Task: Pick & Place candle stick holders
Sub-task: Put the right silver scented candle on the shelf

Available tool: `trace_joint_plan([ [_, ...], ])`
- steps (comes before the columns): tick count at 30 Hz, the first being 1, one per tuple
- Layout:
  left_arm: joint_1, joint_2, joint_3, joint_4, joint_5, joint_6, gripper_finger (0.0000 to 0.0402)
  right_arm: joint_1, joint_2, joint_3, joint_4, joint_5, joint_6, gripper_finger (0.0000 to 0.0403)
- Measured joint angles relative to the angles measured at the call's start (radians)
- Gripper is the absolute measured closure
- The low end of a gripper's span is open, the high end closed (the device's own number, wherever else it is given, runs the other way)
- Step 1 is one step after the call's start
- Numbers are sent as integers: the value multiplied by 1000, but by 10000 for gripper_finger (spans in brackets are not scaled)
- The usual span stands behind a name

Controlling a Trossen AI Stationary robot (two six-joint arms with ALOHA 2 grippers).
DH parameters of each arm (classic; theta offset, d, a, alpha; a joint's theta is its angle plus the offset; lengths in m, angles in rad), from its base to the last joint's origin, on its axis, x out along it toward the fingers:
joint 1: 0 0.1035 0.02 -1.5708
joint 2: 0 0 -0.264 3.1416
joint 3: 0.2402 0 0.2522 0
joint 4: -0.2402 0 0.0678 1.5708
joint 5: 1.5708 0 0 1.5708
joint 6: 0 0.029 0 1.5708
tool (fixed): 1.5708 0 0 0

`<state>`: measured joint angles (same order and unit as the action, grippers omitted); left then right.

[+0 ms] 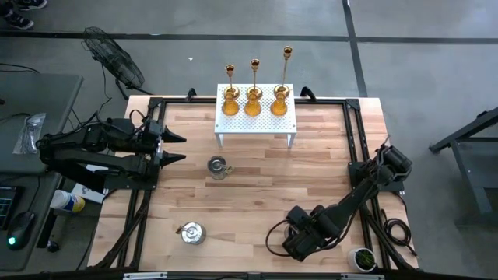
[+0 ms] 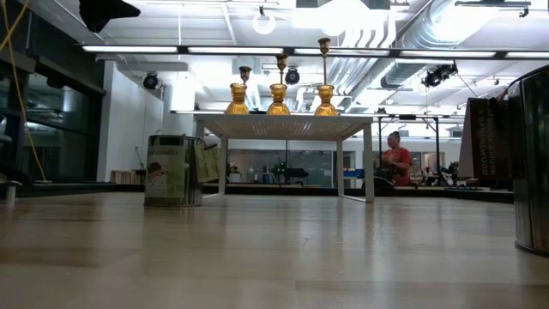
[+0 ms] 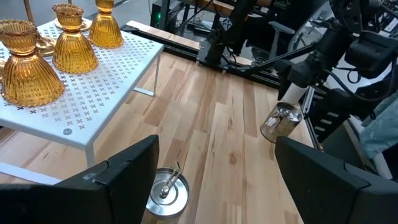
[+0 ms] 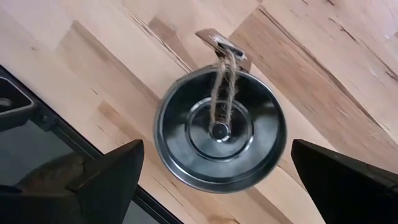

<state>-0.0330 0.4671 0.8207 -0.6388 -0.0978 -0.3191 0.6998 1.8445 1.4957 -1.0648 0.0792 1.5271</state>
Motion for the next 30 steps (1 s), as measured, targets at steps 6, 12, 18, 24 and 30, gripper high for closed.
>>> trace_joint_plan([
  [6, 0, 0, 0, 0, 0, 0, 87, -2, 11, 11, -4, 16, 24, 3],
  [12, 0, 0, 0, 0, 0, 0, 87, -2, 13, 11, -1, 16, 25, 3],
  [18, 0, 0, 0, 0, 0, 0, 87, -6, 23, 11, 0, 12, 24, 3],
  [24, 0, 0, 0, 0, 0, 0, 87, -8, 54, 10, 12, -5, 23, 3],
  [30, 0, 0, 0, 0, 0, 0, 87, -20, 84, 9, 65, -18, 9, 3],
])
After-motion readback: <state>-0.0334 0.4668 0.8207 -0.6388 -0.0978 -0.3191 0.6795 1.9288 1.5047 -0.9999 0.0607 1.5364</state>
